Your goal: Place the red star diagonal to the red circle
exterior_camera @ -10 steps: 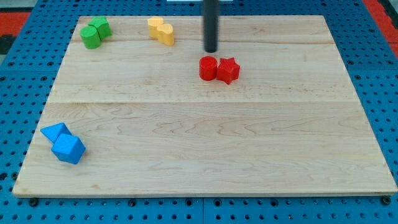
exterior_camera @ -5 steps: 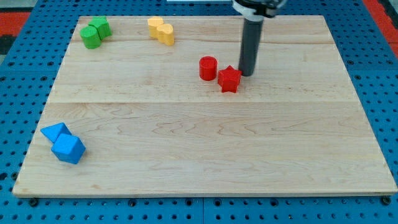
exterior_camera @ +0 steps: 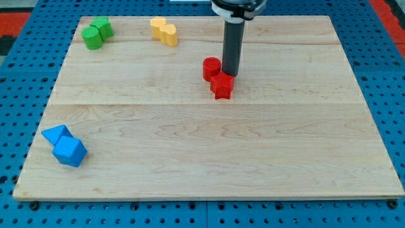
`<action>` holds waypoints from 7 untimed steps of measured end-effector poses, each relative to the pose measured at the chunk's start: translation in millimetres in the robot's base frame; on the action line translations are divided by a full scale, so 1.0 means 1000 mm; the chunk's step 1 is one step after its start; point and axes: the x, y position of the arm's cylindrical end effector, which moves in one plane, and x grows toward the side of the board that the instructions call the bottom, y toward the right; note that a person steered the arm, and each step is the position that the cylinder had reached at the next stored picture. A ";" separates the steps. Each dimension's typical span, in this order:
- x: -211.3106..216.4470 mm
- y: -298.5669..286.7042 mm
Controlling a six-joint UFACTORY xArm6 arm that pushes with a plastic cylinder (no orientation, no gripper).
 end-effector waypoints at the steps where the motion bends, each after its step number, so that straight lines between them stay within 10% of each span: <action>1: 0.002 -0.035; 6: 0.132 0.155; 7: 0.073 0.143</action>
